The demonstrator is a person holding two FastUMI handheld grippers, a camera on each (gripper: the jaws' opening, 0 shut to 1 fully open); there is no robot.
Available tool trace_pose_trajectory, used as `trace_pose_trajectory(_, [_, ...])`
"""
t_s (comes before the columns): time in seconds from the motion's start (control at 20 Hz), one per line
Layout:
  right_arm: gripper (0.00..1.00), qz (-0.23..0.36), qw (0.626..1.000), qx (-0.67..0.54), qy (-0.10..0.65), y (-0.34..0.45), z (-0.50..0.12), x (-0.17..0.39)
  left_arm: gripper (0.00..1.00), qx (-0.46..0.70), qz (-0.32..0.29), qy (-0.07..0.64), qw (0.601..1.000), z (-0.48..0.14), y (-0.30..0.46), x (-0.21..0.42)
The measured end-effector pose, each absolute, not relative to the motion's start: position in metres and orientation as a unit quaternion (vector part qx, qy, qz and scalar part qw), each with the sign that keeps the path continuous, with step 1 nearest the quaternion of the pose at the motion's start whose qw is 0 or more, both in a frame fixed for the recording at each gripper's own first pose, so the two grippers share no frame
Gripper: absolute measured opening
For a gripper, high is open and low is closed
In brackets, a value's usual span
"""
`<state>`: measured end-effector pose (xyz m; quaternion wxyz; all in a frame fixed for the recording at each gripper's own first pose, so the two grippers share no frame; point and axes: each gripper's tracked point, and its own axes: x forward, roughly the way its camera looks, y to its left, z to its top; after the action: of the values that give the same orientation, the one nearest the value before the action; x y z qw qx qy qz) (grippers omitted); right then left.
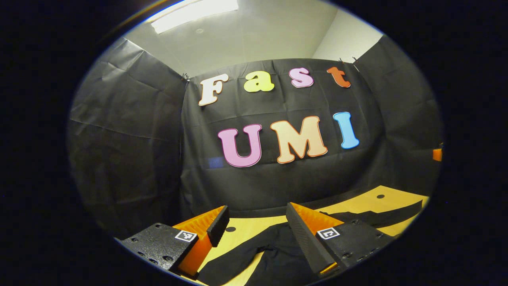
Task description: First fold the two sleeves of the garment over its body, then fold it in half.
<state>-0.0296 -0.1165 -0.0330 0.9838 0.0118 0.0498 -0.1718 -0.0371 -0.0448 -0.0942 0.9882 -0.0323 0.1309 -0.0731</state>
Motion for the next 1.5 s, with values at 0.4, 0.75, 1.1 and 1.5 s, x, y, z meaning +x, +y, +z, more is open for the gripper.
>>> trace_pose_trajectory(0.4, [0.98, -0.213, 0.973, 0.03, 0.077, -0.183, -0.077, -0.01, 0.94, -0.008, -0.019, 0.143, 0.99, -0.109, -0.014, -0.029])
trace_pose_trajectory(0.75, [0.98, -0.212, 0.961, 0.078, 0.158, -0.218, -0.158, 0.013, 0.93, 0.008, 0.014, 0.157, 0.987, -0.121, 0.012, -0.029])
trace_pose_trajectory(1.1, [0.93, -0.235, 0.939, 0.096, 0.231, -0.242, -0.23, 0.025, 0.93, -0.02, 0.039, 0.185, 0.982, -0.138, 0.019, -0.037])
trace_pose_trajectory(1.5, [0.98, -0.235, 0.905, 0.147, 0.322, -0.241, -0.304, 0.027, 0.93, -0.032, 0.077, 0.21, 0.974, -0.156, 0.035, -0.044])
